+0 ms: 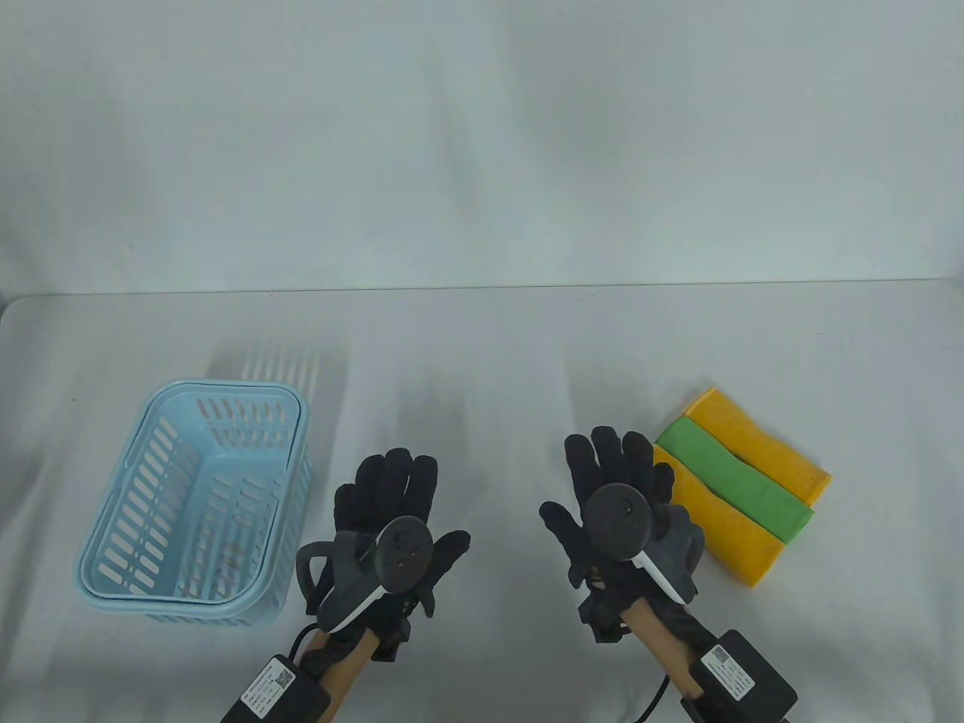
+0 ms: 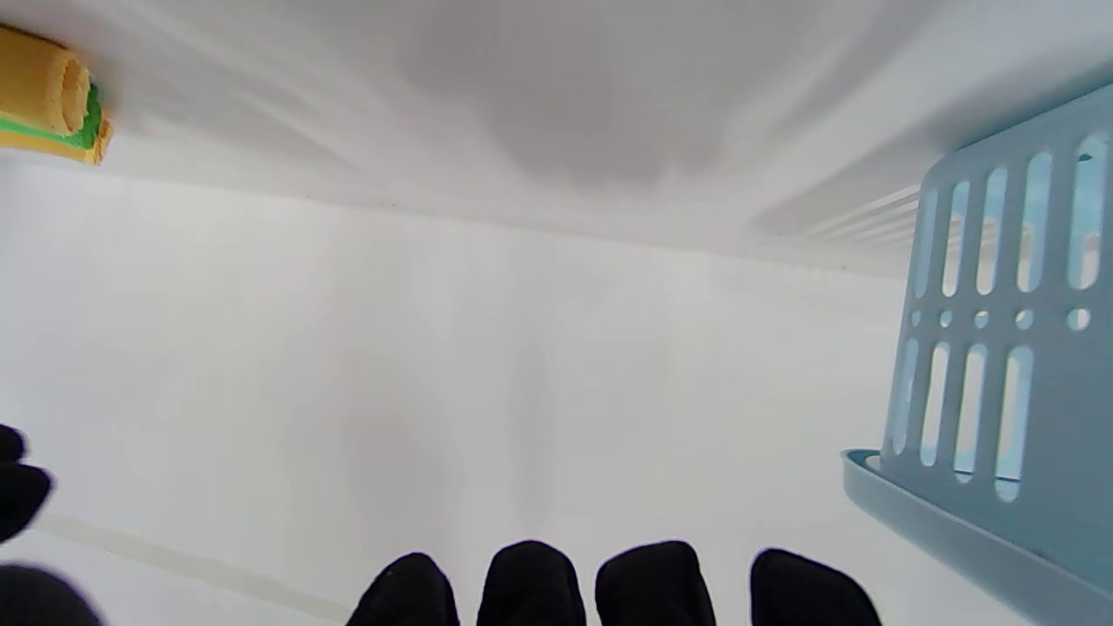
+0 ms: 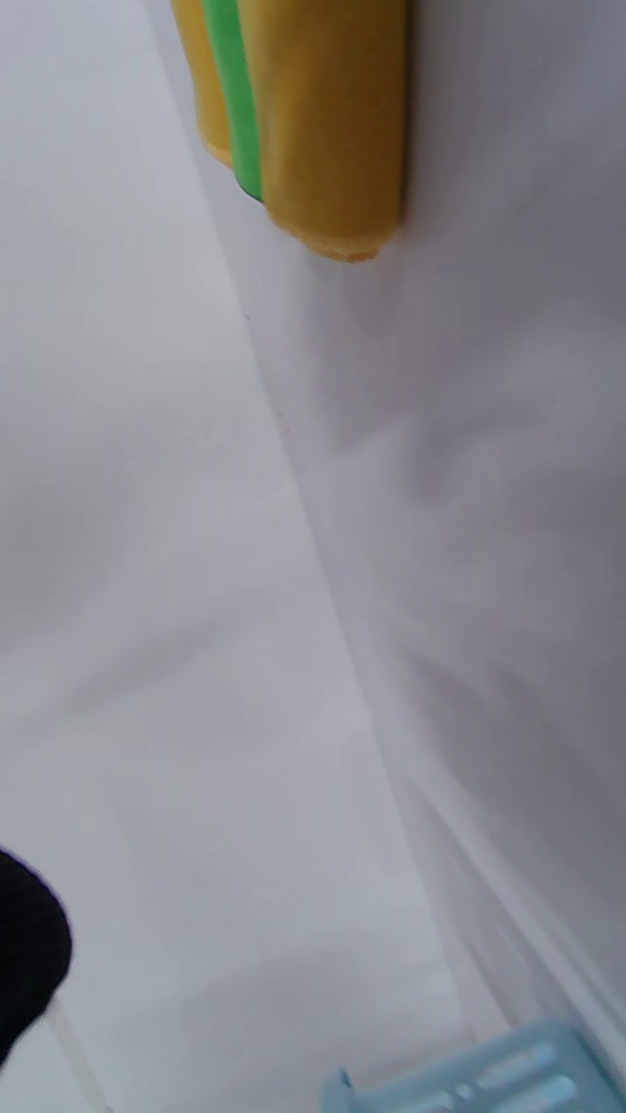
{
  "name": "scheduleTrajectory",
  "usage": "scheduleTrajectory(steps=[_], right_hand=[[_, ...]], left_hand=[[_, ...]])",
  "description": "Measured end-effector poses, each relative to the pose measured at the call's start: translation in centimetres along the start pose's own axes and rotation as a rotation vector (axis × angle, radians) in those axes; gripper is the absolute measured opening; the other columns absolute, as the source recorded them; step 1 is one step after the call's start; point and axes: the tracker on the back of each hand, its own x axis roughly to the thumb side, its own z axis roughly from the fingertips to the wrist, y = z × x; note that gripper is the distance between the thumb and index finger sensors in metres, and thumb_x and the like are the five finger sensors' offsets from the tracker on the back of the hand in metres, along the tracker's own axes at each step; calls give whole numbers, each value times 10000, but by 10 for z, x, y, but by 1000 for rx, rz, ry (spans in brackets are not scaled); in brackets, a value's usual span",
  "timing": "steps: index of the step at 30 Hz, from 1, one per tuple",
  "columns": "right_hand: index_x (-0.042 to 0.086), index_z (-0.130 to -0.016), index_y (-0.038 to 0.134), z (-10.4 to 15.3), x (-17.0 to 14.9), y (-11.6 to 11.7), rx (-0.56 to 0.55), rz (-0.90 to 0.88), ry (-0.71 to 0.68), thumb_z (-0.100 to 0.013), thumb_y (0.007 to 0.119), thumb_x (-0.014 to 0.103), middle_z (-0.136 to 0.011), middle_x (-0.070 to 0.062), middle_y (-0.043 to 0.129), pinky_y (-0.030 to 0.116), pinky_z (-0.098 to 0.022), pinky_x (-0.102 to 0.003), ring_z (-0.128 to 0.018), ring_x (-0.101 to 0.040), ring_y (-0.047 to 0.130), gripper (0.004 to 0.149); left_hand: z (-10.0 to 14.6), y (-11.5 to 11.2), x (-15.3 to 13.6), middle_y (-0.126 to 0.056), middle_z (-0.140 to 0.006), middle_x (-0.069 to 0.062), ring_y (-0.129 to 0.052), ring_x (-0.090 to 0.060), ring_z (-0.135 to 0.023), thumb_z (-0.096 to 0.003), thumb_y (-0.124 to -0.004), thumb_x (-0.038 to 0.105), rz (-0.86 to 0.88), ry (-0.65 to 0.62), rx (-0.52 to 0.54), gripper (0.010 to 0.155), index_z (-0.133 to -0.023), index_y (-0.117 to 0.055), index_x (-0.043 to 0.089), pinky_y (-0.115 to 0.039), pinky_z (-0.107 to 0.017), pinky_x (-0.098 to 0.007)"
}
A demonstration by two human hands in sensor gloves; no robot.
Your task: Roll square towel into towel roll
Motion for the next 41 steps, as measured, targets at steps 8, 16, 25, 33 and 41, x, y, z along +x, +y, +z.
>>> scheduleTrajectory(steps=[8, 16, 25, 33, 41], right_hand=[[507, -957, 171, -1, -7, 39, 160, 95, -33, -312, 645, 661, -1124, 147, 88, 122, -720, -673, -1087, -330, 35, 815], [519, -950, 125, -8, -19, 50, 217, 123, 46, -304, 632, 695, -1117, 151, 37, 67, -708, -669, -1063, -327, -56, 840], [518, -947, 108, -6, -16, 45, 219, 85, 37, -306, 625, 701, -1114, 150, 27, 74, -708, -670, -1062, -331, -54, 843], [514, -946, 106, -4, -19, 42, 222, 35, 54, -309, 627, 694, -1111, 146, 27, 86, -710, -669, -1063, -331, -46, 842], [514, -945, 110, -5, -17, 42, 232, 42, 45, -312, 630, 686, -1112, 145, 33, 91, -715, -668, -1067, -329, -36, 837]], left_hand=[[-1, -23, 15, -353, -1216, -24, -414, -410, -1140, -315, -646, 734, -143, -61, -76, 932, -1113, -352, 354, -437, -771, -678], [-7, -39, 15, -340, -1216, -24, -399, -411, -1141, -321, -645, 723, -190, -69, -149, 923, -1113, -346, 356, -413, -775, -677], [-7, -28, 15, -342, -1214, -22, -407, -407, -1139, -326, -642, 716, -156, -73, -107, 916, -1113, -347, 351, -413, -776, -675], [-5, -16, 17, -332, -1214, -24, -400, -403, -1140, -331, -648, 703, -118, -80, -71, 907, -1112, -353, 348, -408, -777, -672], [-8, -24, 19, -340, -1213, -23, -408, -402, -1139, -332, -653, 698, -143, -96, -113, 903, -1111, -361, 347, -408, -777, -672]])
